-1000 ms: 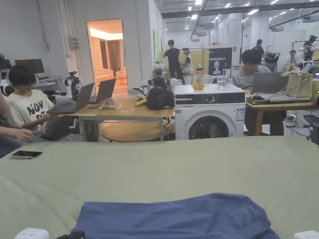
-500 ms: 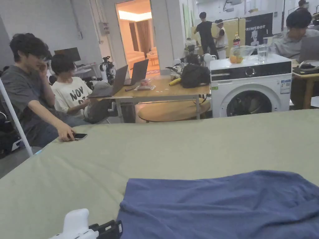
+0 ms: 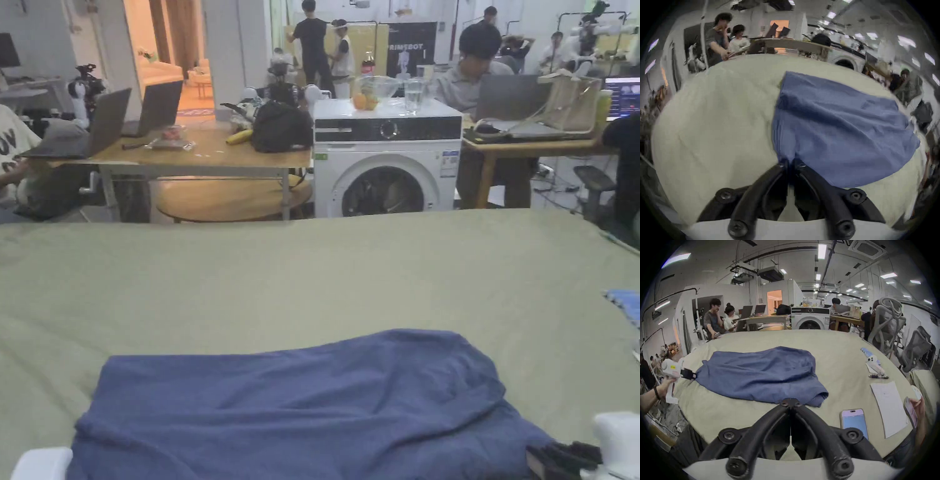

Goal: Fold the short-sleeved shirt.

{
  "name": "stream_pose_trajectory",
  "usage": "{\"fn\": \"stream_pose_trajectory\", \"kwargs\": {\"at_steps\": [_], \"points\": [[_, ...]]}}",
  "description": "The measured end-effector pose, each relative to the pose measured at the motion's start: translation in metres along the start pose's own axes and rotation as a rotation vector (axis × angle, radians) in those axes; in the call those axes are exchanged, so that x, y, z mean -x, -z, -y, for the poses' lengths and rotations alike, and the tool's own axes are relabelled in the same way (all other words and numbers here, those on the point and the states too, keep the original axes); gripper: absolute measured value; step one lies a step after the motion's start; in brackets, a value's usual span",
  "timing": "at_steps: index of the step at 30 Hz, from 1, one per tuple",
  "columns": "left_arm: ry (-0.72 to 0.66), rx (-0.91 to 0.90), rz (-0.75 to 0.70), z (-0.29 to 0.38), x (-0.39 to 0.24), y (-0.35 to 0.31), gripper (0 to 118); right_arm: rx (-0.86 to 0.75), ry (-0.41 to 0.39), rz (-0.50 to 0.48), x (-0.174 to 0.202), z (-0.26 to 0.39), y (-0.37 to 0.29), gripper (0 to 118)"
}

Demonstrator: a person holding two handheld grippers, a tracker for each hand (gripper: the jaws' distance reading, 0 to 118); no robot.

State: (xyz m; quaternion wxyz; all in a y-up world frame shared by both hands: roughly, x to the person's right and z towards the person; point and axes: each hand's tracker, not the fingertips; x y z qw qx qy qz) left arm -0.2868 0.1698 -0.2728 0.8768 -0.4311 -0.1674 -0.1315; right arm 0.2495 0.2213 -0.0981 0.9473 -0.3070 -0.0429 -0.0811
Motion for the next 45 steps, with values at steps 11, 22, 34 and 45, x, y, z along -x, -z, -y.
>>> {"fn": "stream_pose_trajectory", "kwargs": {"at_steps": [11, 22, 34, 45], "points": [[0.014, -0.020, 0.022, 0.008, 0.000, -0.001, 1, 0.171, 0.081, 0.034, -0.012, 0.001, 0.093, 38], [-0.180, -0.301, 0.167, 0.016, 0.028, -0.099, 0, 0.031, -0.031, 0.179, 0.003, -0.010, 0.022, 8], [-0.116, -0.210, 0.184, 0.111, 0.008, -0.130, 0, 0.135, -0.091, 0.136, 0.008, 0.076, -0.048, 8], [-0.144, -0.456, 0.200, 0.098, -0.013, -0.177, 72, 0.001, -0.045, 0.063, 0.009, 0.061, -0.073, 68]]}}
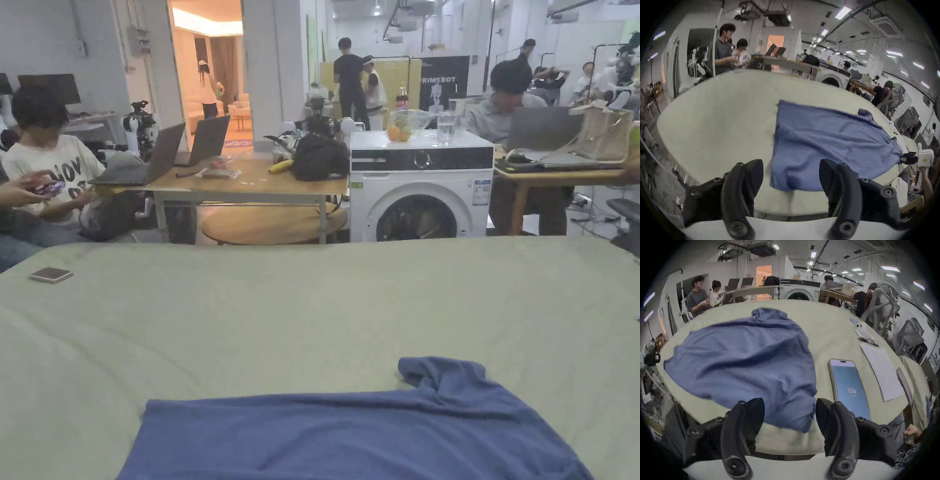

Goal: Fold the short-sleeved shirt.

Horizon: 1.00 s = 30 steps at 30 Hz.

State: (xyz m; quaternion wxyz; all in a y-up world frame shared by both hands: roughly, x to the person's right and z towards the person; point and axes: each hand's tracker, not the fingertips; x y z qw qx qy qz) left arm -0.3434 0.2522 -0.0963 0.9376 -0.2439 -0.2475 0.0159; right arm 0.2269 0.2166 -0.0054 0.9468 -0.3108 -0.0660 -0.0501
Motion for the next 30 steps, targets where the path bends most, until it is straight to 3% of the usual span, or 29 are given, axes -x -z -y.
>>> {"fn": "stream_pose_trajectory", "kwargs": {"at_steps": [4, 9, 10, 11, 12, 13, 14, 15, 20, 24, 25, 26, 28, 30], "points": [[0.030, -0.145, 0.053, -0.030, -0.032, -0.010, 72, -0.148, -0.003, -0.090, 0.026, -0.032, -0.019, 68], [0.121, -0.277, 0.056, -0.041, -0.063, -0.007, 68, -0.241, -0.049, -0.124, 0.066, -0.050, -0.020, 68], [0.146, -0.291, 0.046, -0.042, -0.068, -0.005, 56, -0.241, -0.060, -0.112, 0.072, -0.050, -0.017, 66], [0.151, -0.277, 0.026, -0.040, -0.072, -0.003, 37, -0.232, -0.082, -0.110, 0.078, -0.049, -0.012, 62], [0.152, -0.274, 0.036, -0.037, -0.073, -0.001, 15, -0.226, -0.103, -0.106, 0.083, -0.046, -0.008, 53], [0.154, -0.252, 0.058, -0.035, -0.074, 0.001, 4, -0.225, -0.113, -0.104, 0.087, -0.043, -0.005, 31], [0.137, -0.218, 0.053, -0.031, -0.075, 0.004, 2, -0.213, -0.127, -0.120, 0.090, -0.039, -0.001, 10], [0.148, -0.191, 0.068, -0.030, -0.073, 0.007, 0, -0.200, -0.136, -0.121, 0.092, -0.037, 0.004, 0], [0.120, -0.100, 0.059, -0.047, -0.045, 0.020, 0, -0.169, -0.132, -0.140, 0.089, -0.037, 0.016, 0], [0.018, 0.027, 0.072, -0.076, 0.006, 0.068, 0, -0.143, -0.092, -0.172, 0.078, -0.045, 0.021, 0], [-0.010, 0.068, 0.069, -0.083, 0.018, 0.086, 5, -0.136, -0.077, -0.183, 0.074, -0.046, 0.023, 0], [-0.009, 0.113, 0.035, -0.090, 0.031, 0.107, 22, -0.127, -0.059, -0.191, 0.070, -0.047, 0.025, 0], [-0.011, 0.183, 0.035, -0.100, 0.055, 0.149, 68, -0.108, -0.034, -0.191, 0.063, -0.050, 0.029, 0], [-0.096, 0.283, 0.023, -0.103, 0.084, 0.195, 67, -0.086, -0.002, -0.185, 0.052, -0.049, 0.033, 0]]}}
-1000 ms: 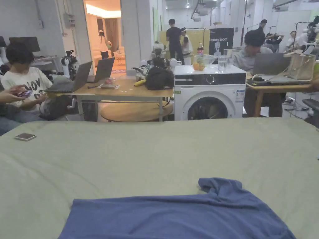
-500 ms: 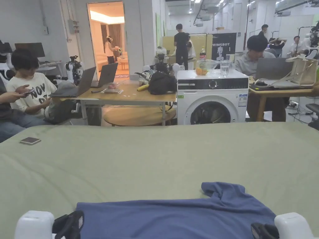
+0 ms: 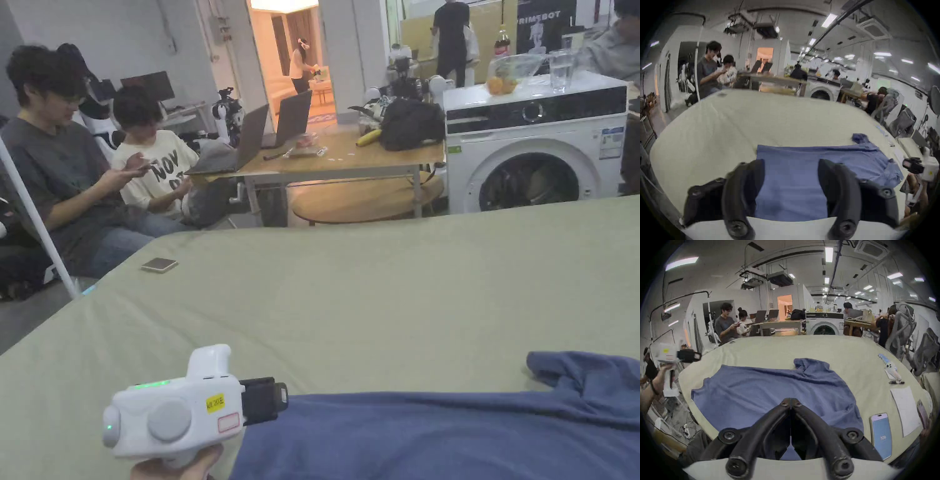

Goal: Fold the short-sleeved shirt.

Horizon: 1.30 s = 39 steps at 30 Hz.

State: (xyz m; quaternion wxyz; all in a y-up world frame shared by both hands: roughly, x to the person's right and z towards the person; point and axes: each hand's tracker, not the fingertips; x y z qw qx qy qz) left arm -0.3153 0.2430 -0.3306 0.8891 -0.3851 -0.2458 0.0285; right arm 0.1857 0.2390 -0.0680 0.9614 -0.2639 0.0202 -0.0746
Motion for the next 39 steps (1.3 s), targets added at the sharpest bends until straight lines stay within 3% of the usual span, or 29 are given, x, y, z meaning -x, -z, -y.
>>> {"fn": "stream_pose_trajectory", "kwargs": {"at_steps": [7, 9, 11, 12, 14, 15, 18, 20, 21, 24, 26, 28, 29, 30, 31, 32, 34, 39], "points": [[0.032, 0.164, -0.173, -0.013, 0.044, 0.089, 67, 0.086, 0.020, 0.116, -0.039, 0.006, 0.004, 0], [0.039, 0.193, -0.160, -0.008, 0.040, 0.096, 64, 0.114, 0.025, 0.130, -0.050, 0.006, 0.009, 0], [0.093, 0.185, -0.157, -0.009, 0.030, 0.096, 33, 0.141, 0.031, 0.135, -0.058, 0.001, 0.018, 0], [0.125, 0.205, -0.146, -0.011, 0.027, 0.098, 30, 0.143, 0.035, 0.132, -0.063, -0.005, 0.027, 0], [0.157, 0.238, -0.177, -0.014, 0.022, 0.105, 6, 0.176, 0.052, 0.122, -0.072, -0.021, 0.049, 0], [0.164, 0.240, -0.190, -0.016, 0.022, 0.106, 1, 0.198, 0.063, 0.106, -0.077, -0.032, 0.066, 0], [0.113, 0.290, -0.187, -0.023, 0.029, 0.110, 0, 0.232, 0.047, 0.108, -0.095, -0.066, 0.122, 2], [0.111, 0.293, -0.186, -0.024, 0.028, 0.112, 0, 0.306, 0.014, 0.136, -0.107, -0.084, 0.166, 49], [0.125, 0.299, -0.194, -0.024, 0.026, 0.114, 0, 0.354, 0.014, 0.171, -0.115, -0.089, 0.190, 59], [0.157, 0.294, -0.229, -0.026, 0.021, 0.117, 0, 0.477, 0.021, 0.244, -0.140, -0.092, 0.238, 58], [0.171, 0.293, -0.238, -0.025, 0.019, 0.118, 0, 0.489, 0.105, 0.207, -0.146, -0.092, 0.245, 58], [0.187, 0.291, -0.246, -0.024, 0.016, 0.119, 0, 0.469, 0.034, 0.232, -0.135, -0.094, 0.235, 56], [0.190, 0.289, -0.250, -0.024, 0.015, 0.120, 0, 0.463, -0.032, 0.229, -0.130, -0.093, 0.232, 52], [0.198, 0.283, -0.257, -0.023, 0.013, 0.120, 0, 0.469, -0.024, 0.223, -0.124, -0.091, 0.229, 40], [0.203, 0.281, -0.261, -0.023, 0.015, 0.122, 0, 0.467, -0.014, 0.222, -0.122, -0.089, 0.228, 18], [0.204, 0.277, -0.265, -0.023, 0.013, 0.121, 0, 0.461, -0.015, 0.219, -0.120, -0.088, 0.227, 10], [0.189, 0.262, -0.258, -0.026, 0.014, 0.110, 0, 0.434, -0.015, 0.220, -0.119, -0.088, 0.220, 2], [0.105, -0.068, -0.031, -0.010, -0.003, 0.005, 0, 0.228, -0.024, 0.142, -0.103, -0.107, 0.132, 1]]}}
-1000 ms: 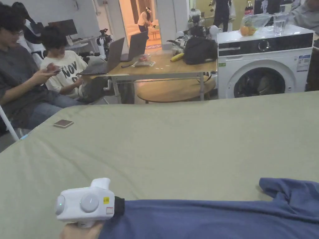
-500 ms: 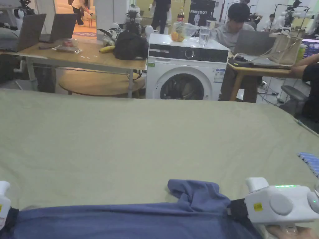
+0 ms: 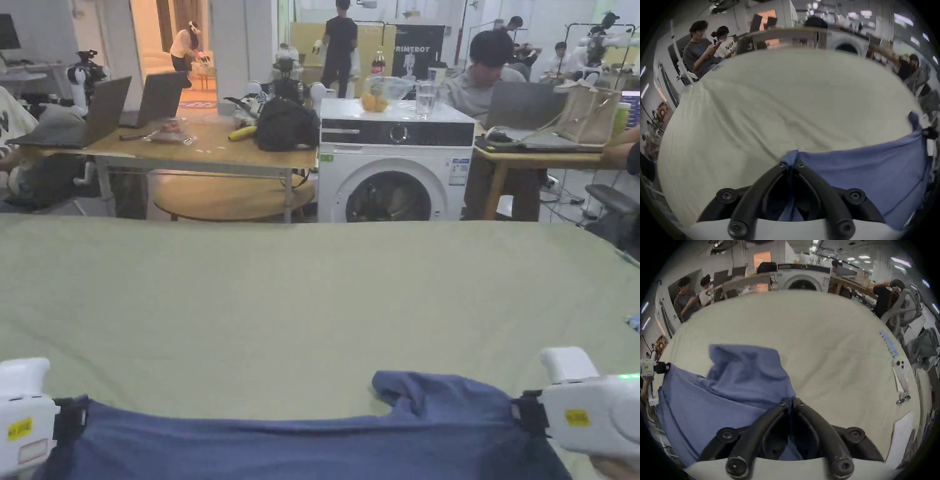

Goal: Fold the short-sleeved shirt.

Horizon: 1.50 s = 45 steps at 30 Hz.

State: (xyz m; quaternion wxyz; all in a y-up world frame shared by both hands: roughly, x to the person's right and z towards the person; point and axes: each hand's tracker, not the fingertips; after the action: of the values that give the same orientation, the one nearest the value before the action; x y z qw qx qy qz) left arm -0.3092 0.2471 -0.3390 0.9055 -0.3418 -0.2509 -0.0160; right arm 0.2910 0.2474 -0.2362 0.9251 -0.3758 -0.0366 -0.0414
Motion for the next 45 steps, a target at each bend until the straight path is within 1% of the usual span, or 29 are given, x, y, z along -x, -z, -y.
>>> {"fn": "stream_pose_trajectory", "kwargs": {"at_steps": [2, 4, 6, 9, 11, 12, 14, 15, 17, 20, 22, 23, 24, 25, 27, 28, 30, 31, 34, 36, 37, 39, 40, 42, 43, 44, 45], "points": [[0.012, -0.038, 0.042, 0.012, -0.010, -0.047, 0, -0.040, 0.009, -0.055, 0.002, 0.011, -0.042, 1], [0.022, -0.050, 0.059, 0.029, -0.026, -0.082, 0, -0.076, 0.003, -0.061, 0.005, 0.030, -0.076, 1], [0.027, -0.049, 0.056, 0.056, -0.033, -0.113, 0, -0.092, -0.020, -0.050, 0.010, 0.061, -0.109, 1], [0.035, -0.010, 0.052, 0.101, -0.033, -0.135, 0, -0.084, -0.014, -0.048, 0.016, 0.114, -0.145, 1], [0.019, 0.001, 0.045, 0.128, -0.034, -0.140, 0, -0.052, 0.000, -0.036, 0.017, 0.143, -0.150, 1], [-0.006, 0.035, 0.052, 0.141, -0.031, -0.139, 0, -0.042, 0.007, -0.028, 0.017, 0.159, -0.151, 1], [-0.064, 0.047, 0.067, 0.159, -0.028, -0.135, 0, 0.000, 0.015, -0.024, 0.017, 0.181, -0.145, 1], [-0.069, 0.037, 0.069, 0.167, -0.029, -0.131, 0, 0.009, 0.014, -0.003, 0.017, 0.191, -0.139, 1], [-0.054, 0.057, 0.050, 0.172, -0.028, -0.127, 0, 0.016, 0.024, -0.005, 0.016, 0.202, -0.134, 1], [-0.043, 0.064, 0.040, 0.175, -0.031, -0.126, 0, 0.001, 0.062, -0.010, 0.014, 0.209, -0.129, 1], [-0.046, 0.051, 0.048, 0.178, -0.033, -0.129, 0, -0.002, 0.059, -0.008, 0.016, 0.209, -0.127, 1], [-0.041, 0.030, 0.051, 0.178, -0.036, -0.132, 4, -0.006, 0.049, 0.003, 0.016, 0.208, -0.129, 6], [-0.038, -0.010, 0.030, 0.177, -0.027, -0.134, 19, -0.026, 0.040, 0.019, 0.018, 0.208, -0.134, 21], [-0.043, -0.038, 0.029, 0.174, -0.032, -0.142, 48, -0.041, 0.038, 0.027, 0.021, 0.205, -0.140, 48], [-0.041, -0.164, 0.058, 0.161, -0.046, -0.160, 61, -0.101, 0.051, 0.043, 0.028, 0.193, -0.154, 60], [-0.023, -0.216, 0.051, 0.153, -0.057, -0.169, 65, -0.146, 0.060, 0.030, 0.035, 0.186, -0.160, 62], [0.054, -0.336, 0.029, 0.134, -0.080, -0.182, 67, -0.230, 0.058, -0.046, 0.056, 0.169, -0.170, 62], [0.086, -0.387, 0.037, 0.126, -0.090, -0.187, 67, -0.269, 0.055, -0.060, 0.066, 0.162, -0.174, 62], [0.122, -0.491, 0.040, 0.106, -0.117, -0.192, 67, -0.361, 0.011, -0.121, 0.102, 0.139, -0.177, 62], [0.130, -0.475, 0.003, 0.095, -0.131, -0.184, 67, -0.387, -0.041, -0.142, 0.122, 0.130, -0.167, 62], [0.139, -0.472, -0.006, 0.093, -0.135, -0.180, 67, -0.376, -0.055, -0.129, 0.131, 0.126, -0.162, 62], [0.140, -0.457, 0.022, 0.090, -0.144, -0.172, 67, -0.382, -0.070, -0.119, 0.149, 0.124, -0.151, 62], [0.135, -0.436, 0.056, 0.090, -0.148, -0.169, 67, -0.382, -0.072, -0.123, 0.153, 0.123, -0.147, 56], [0.125, -0.401, 0.074, 0.090, -0.154, -0.159, 67, -0.377, -0.060, -0.115, 0.163, 0.123, -0.137, 40], [0.127, -0.389, 0.078, 0.090, -0.156, -0.155, 63, -0.369, -0.051, -0.111, 0.165, 0.124, -0.133, 32], [0.134, -0.367, 0.085, 0.091, -0.161, -0.151, 53, -0.362, -0.040, -0.100, 0.167, 0.125, -0.129, 22], [0.133, -0.358, 0.080, 0.093, -0.164, -0.147, 34, -0.358, -0.036, -0.090, 0.168, 0.126, -0.126, 9]]}}
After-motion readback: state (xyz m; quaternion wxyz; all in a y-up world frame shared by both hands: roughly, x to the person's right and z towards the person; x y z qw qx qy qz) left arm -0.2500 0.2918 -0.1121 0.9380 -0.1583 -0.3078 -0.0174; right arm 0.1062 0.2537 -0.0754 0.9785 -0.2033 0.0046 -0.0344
